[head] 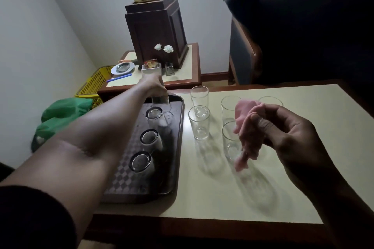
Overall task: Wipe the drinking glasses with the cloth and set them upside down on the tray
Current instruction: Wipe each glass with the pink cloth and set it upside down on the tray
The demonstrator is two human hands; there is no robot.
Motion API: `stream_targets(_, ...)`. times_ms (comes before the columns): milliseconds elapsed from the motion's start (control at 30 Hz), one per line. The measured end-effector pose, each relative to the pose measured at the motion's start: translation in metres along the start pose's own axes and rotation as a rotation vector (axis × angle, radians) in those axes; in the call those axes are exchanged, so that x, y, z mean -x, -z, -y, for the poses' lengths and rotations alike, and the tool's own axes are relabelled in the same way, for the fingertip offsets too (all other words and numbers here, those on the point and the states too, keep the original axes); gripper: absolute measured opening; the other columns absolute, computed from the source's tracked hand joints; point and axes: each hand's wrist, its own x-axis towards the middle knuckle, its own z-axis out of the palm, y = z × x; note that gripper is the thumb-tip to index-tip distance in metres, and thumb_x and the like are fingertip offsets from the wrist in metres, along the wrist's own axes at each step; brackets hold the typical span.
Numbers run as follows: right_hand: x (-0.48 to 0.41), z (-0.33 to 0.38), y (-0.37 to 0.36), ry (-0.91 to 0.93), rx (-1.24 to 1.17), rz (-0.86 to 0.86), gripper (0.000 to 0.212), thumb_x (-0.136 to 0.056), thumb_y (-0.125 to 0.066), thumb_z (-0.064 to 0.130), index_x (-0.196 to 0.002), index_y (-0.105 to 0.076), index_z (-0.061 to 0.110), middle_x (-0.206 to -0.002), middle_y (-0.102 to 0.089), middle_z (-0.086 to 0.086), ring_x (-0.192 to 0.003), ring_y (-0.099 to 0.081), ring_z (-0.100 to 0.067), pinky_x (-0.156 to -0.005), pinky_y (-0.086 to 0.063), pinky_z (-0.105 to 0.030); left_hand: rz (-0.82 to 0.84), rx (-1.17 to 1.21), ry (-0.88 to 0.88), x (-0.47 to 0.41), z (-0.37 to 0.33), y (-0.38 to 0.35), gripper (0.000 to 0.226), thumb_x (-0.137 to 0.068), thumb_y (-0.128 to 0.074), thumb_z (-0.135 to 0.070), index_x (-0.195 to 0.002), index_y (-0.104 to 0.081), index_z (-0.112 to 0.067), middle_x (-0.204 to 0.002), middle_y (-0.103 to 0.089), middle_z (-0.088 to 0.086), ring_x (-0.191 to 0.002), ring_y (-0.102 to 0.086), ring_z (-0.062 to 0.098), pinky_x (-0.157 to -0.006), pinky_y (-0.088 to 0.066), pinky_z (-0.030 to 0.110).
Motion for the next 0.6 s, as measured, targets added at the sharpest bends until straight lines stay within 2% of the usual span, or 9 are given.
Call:
stream_targets(67, 0.000, -0.003, 0.001, -0.002, 0.002, 0.012, 0.022, -0.093, -0.069, 0.029, -0.112, -0.074, 0.019, -0.104, -0.080, -0.007, -0.100, -0.077, -0.028, -0.096, -0.058, -0.058, 0.026, -0.007, 0.017, -0.003, 0.004, -0.015, 0.035, -0.074, -0.089, -0.024, -0.100, -0.067, -0.017, -0.101, -0.068, 0.008, -0.081, -0.062, 0.019, -0.060, -0.050, 0.030)
stream_targets(133, 0.000, -0.006, 0.002, -0.005, 0.005, 0.014, 0.023, -0.093, -0.070, 0.030, -0.113, -0.074, 0.020, -0.105, -0.080, -0.007, -0.101, -0.076, -0.028, -0.097, -0.058, -0.058, 0.046, -0.017, 0.018, -0.002, 0.005, -0.025, 0.042, -0.070, -0.094, -0.028, -0.098, -0.064, -0.018, -0.095, -0.067, 0.006, -0.080, -0.062, 0.019, -0.058, -0.047, 0.030)
stream_targets(267, 0.000, -0.011, 0.002, -0.015, -0.008, 0.001, 0.030, -0.088, -0.070, 0.036, -0.114, -0.074, 0.021, -0.108, -0.080, -0.004, -0.106, -0.075, -0.025, -0.099, -0.058, -0.055, 0.068, -0.021, 0.046, -0.004, 0.003, -0.029, 0.054, -0.066, -0.097, -0.035, -0.104, -0.062, -0.017, -0.105, -0.067, 0.010, -0.097, -0.067, 0.027, -0.075, -0.059, 0.038)
stream_targets(367, 0.000, -0.010, 0.002, -0.016, -0.015, -0.016, 0.023, -0.095, -0.069, 0.028, -0.115, -0.074, 0.019, -0.108, -0.080, -0.004, -0.107, -0.075, -0.026, -0.100, -0.057, -0.056, 0.023, -0.023, 0.052, 0.000, 0.006, -0.029, 0.084, -0.060, -0.098, -0.051, -0.123, -0.056, -0.015, -0.121, -0.062, 0.012, -0.109, -0.062, 0.031, -0.078, -0.053, 0.039)
stream_targets(467, 0.003, -0.007, 0.010, -0.019, -0.017, -0.043, 0.020, -0.099, -0.066, 0.024, -0.116, -0.073, 0.016, -0.106, -0.080, -0.006, -0.105, -0.075, -0.027, -0.100, -0.057, -0.056, -0.086, 0.009, 0.018, 0.015, 0.005, -0.029, 0.106, -0.061, -0.095, -0.055, -0.145, -0.042, -0.019, -0.142, -0.047, 0.017, -0.128, -0.052, 0.036, -0.100, -0.051, 0.046)
stream_targets(533, 0.007, -0.004, 0.019, -0.026, -0.032, -0.088, 0.018, -0.101, -0.064, 0.021, -0.115, -0.073, 0.017, -0.103, -0.081, -0.005, -0.103, -0.076, -0.024, -0.097, -0.059, -0.051, -0.232, 0.023, -0.049, 0.035, -0.006, -0.026, 0.089, -0.070, -0.088, -0.048, -0.142, -0.044, -0.020, -0.140, -0.045, 0.017, -0.128, -0.049, 0.037, -0.104, -0.048, 0.050)
stream_targets(600, 0.013, -0.001, 0.028, -0.035, -0.059, -0.129, 0.017, -0.103, -0.060, 0.019, -0.115, -0.072, 0.019, -0.103, -0.081, -0.002, -0.102, -0.077, -0.018, -0.092, -0.060, -0.043, -0.413, 0.158, -0.206, 0.070, -0.027, -0.025, 0.059, -0.078, -0.077, -0.032, -0.129, -0.052, -0.016, -0.126, -0.053, 0.014, -0.117, -0.055, 0.033, -0.097, -0.051, 0.045)
